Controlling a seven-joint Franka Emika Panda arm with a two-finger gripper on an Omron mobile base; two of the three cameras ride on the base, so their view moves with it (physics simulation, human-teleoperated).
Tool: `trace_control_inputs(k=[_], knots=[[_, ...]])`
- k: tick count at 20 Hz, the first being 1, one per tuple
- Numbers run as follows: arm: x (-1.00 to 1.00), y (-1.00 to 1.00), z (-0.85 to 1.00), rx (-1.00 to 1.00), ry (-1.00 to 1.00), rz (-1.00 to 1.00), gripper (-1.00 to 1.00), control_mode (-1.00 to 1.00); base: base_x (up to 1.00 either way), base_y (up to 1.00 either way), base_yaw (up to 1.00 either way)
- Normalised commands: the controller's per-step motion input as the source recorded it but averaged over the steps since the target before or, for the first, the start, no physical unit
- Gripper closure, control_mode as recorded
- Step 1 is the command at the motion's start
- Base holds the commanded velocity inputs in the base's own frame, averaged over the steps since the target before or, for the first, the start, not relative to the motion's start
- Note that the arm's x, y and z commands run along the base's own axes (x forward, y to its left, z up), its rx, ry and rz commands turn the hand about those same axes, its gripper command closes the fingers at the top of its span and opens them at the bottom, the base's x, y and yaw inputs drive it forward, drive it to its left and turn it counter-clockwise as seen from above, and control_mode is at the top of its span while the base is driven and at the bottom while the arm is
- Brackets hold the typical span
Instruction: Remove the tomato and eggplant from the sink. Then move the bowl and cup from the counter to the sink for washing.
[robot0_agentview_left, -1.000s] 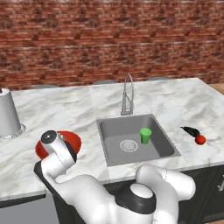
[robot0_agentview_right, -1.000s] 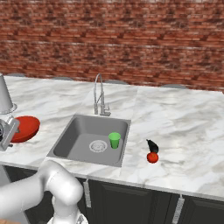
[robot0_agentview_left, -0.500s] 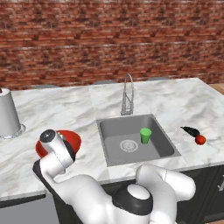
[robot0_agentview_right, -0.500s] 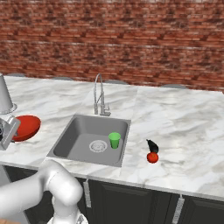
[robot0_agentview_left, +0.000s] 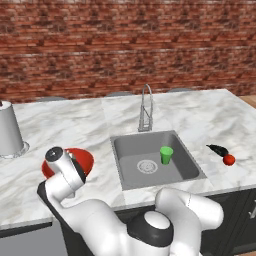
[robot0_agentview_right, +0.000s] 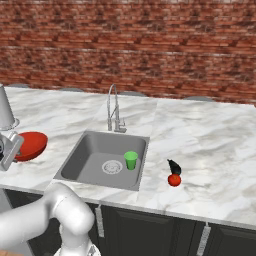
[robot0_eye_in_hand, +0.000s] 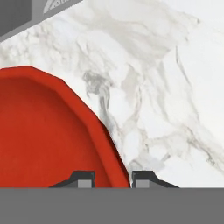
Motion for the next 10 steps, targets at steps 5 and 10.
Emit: trace_control_inputs(k=[5,10], knots=[[-0.15,-0.04,0.17,0.0,-0.03,-0.08,1.0,-1.0,0.0,0.0,0.0],[-0.21,-0.1,0.24,0.02,-0.01,-0.06,1.0,-1.0,0.0,0.0,0.0]])
